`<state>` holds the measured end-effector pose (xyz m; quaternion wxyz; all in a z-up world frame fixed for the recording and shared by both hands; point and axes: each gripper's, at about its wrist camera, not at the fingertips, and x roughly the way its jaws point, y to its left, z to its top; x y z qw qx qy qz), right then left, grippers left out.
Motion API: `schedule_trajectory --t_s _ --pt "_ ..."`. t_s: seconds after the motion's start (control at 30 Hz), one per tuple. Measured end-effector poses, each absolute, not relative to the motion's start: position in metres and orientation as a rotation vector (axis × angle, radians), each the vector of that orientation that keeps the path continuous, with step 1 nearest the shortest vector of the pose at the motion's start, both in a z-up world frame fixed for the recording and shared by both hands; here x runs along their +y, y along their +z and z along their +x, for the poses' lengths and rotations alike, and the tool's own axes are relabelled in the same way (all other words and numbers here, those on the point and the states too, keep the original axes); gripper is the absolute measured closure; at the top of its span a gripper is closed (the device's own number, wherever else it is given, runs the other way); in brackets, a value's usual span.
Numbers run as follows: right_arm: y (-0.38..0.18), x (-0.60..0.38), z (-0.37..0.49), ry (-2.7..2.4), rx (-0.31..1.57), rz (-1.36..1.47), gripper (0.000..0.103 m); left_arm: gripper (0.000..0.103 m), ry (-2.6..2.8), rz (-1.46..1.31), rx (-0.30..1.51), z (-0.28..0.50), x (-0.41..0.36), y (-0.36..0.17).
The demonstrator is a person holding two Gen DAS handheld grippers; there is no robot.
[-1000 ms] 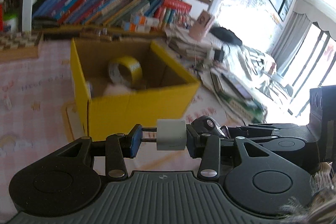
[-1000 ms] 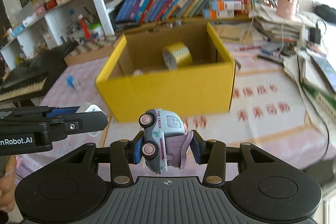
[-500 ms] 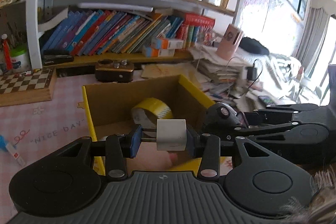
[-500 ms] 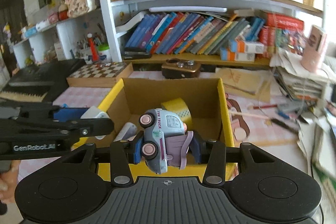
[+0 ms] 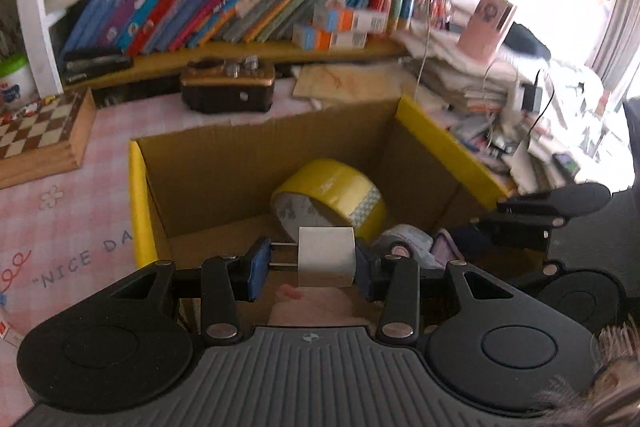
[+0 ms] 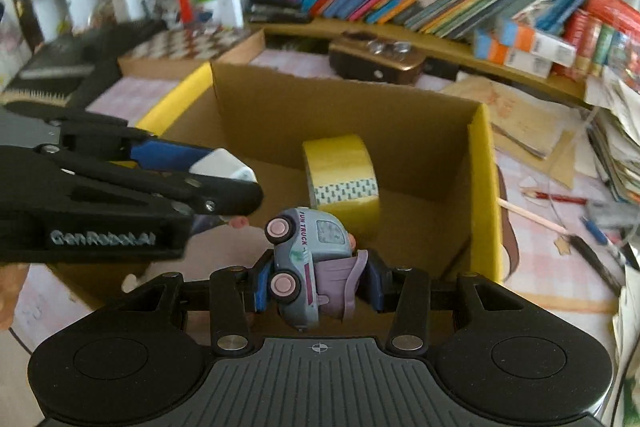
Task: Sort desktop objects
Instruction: 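Lower both grippers into the yellow box and open them, releasing charger and truck, then withdraw both open grippers from the box and move toward the blue cloth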
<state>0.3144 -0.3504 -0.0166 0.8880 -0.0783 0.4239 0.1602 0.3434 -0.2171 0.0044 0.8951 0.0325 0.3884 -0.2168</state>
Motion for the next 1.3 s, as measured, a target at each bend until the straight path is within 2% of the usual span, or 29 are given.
schedule_trajectory --t_s 0.27,0.43,0.57,0.7,0.77,0.9,1.0,1.23,1.3 --pt "-0.025 -0.343 0.323 0.369 0.937 -0.243 0.059 0.063 -0.435 0.181 0.908 0.359 -0.230 -0.009" --pt "-0.022 -0.344 0.321 0.369 0.920 -0.231 0.058 0.062 -0.439 0.168 0.873 0.353 -0.227 -0.006" --pt "-0.012 -0.344 0.315 0.363 0.885 -0.218 0.050 0.061 -0.431 0.152 0.777 0.339 -0.221 0.009" --pt "0.009 -0.345 0.299 0.357 0.798 -0.195 0.040 0.045 -0.421 0.092 0.684 0.322 -0.208 0.031" --pt "0.020 -0.346 0.291 0.347 0.753 -0.188 0.036 0.043 -0.410 0.066 0.634 0.311 -0.202 0.043" --pt "0.040 -0.353 0.272 0.317 0.664 -0.150 0.031 0.030 -0.368 0.023 0.531 0.285 -0.190 0.064" --pt "0.053 -0.357 0.257 0.295 0.607 -0.121 0.029 0.021 -0.342 0.000 0.474 0.265 -0.182 0.073" --pt "0.067 -0.365 0.223 0.227 0.534 -0.056 0.028 0.012 -0.278 -0.020 0.412 0.218 -0.164 0.078" --pt "0.068 -0.368 0.214 0.202 0.531 -0.030 0.027 0.006 -0.253 -0.043 0.415 0.207 -0.156 0.076"
